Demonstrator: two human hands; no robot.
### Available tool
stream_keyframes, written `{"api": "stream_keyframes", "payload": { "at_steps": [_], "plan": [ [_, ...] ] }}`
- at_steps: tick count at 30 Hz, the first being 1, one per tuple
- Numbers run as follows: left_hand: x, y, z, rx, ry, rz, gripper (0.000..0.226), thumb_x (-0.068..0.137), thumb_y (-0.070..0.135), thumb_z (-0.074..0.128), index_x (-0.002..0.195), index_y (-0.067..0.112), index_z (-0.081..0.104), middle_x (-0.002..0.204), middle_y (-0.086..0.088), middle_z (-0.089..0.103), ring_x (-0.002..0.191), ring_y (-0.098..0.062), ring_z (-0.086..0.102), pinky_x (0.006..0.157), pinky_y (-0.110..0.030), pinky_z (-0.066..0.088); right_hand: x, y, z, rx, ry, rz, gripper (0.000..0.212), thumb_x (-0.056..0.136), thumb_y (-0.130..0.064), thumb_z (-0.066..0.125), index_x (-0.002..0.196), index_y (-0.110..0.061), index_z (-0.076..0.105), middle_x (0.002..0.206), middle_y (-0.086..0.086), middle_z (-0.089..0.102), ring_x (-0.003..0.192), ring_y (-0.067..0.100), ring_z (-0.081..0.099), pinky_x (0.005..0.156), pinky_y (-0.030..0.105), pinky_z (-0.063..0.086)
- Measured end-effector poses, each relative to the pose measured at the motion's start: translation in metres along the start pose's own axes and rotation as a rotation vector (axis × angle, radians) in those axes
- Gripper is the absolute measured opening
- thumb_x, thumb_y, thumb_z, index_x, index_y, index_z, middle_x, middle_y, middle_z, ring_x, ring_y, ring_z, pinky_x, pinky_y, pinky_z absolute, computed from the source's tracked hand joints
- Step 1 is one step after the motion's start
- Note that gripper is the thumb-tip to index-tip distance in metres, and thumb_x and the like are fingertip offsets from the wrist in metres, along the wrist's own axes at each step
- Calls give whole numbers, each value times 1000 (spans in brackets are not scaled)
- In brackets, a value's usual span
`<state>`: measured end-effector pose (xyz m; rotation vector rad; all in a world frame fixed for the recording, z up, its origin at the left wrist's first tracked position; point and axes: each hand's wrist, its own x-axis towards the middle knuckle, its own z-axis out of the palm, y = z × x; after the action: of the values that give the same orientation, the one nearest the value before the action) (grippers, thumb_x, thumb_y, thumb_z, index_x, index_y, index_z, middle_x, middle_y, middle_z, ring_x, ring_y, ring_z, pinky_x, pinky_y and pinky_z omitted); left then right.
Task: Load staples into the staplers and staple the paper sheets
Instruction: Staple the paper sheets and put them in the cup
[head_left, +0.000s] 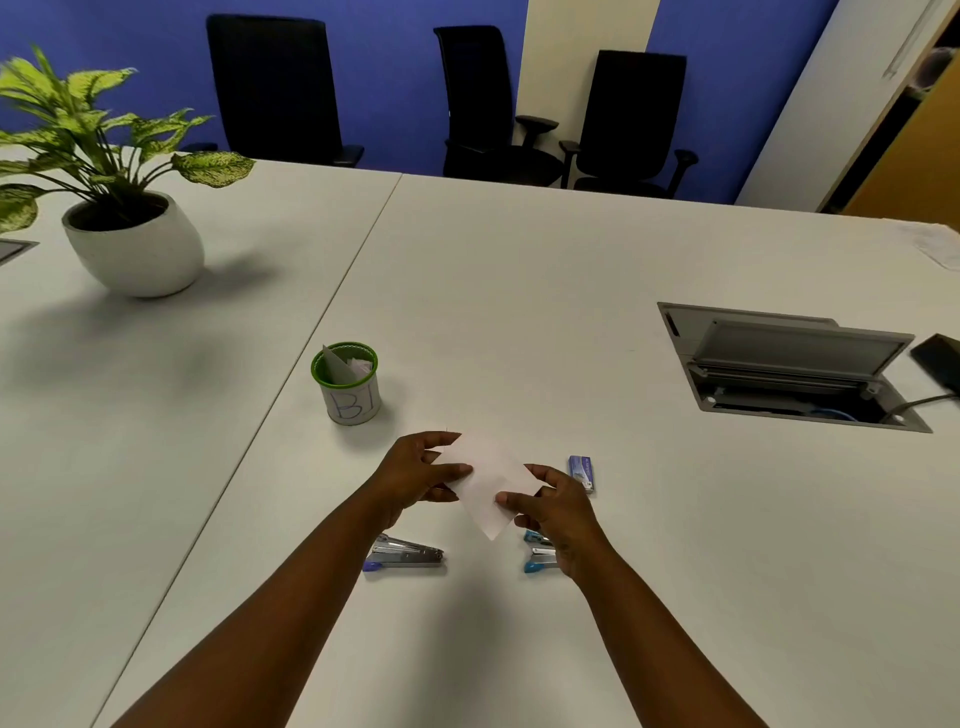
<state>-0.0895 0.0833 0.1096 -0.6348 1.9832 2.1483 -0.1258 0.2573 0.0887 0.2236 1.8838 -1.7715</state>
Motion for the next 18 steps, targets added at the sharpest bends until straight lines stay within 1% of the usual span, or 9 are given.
{"api": "stream_keyframes", "payload": {
  "at_steps": [1,3,6,8,9,12,14,17,18],
  "plan": [
    [0,0,0,1,2,-7,46,80,-3,66,123,7,54,108,-21,62,76,-22,64,53,-20,58,0,1,0,23,4,0,46,70,-4,76,110,-13,56,99,11,66,75,21,61,58,24,49],
    [1,-1,0,-1,8,-19,44,80,-2,65,122,6,54,110,-20,62,76,-22,64,53,-20,58,0,1,0,53,12,5,41,73,-6,74,109,-14,56,96,10,66,74,20,61,58,23,49],
    [4,-2,0,-23,34,-39,36,79,-2,66,113,9,56,96,-11,65,74,-19,65,51,-19,57,0,0,-1,135,3,27,32,76,-6,72,101,-19,56,87,4,67,74,17,62,59,22,51],
    [6,-3,-1,-57,66,-46,31,79,-2,66,105,12,56,86,-5,65,71,-18,65,49,-19,56,0,0,0,214,-28,60,31,76,-5,71,101,-17,58,89,5,67,75,18,63,55,21,53],
    [7,-4,-1,-75,81,-48,30,79,-2,66,104,12,56,85,-4,65,70,-18,65,48,-19,56,0,1,1,225,-37,77,28,76,-5,71,100,-14,60,90,7,67,74,19,64,53,20,54],
    [11,-7,-5,-96,125,-54,32,79,-2,66,110,4,58,91,-9,66,73,-20,66,49,-20,56,1,5,8,229,-11,96,12,78,-3,69,84,-12,64,82,7,68,69,18,64,49,18,55],
    [12,-8,-11,-114,151,-52,33,80,-1,66,112,2,57,93,-13,66,71,-21,67,51,-20,57,6,4,15,241,52,55,10,78,-2,68,79,-12,64,78,6,67,68,17,64,46,17,54],
    [16,-8,-28,-160,192,-15,28,82,0,63,110,1,58,84,-12,68,62,-17,70,53,-21,57,17,-6,26,185,109,-51,11,79,-3,67,89,-8,65,82,5,68,73,19,64,48,18,55],
    [18,-9,-34,-157,223,6,27,83,0,62,110,1,59,84,-11,68,64,-17,70,56,-22,57,22,-10,30,138,131,-96,13,80,-3,66,93,-7,65,85,7,68,74,20,65,50,19,55]
  ]
}}
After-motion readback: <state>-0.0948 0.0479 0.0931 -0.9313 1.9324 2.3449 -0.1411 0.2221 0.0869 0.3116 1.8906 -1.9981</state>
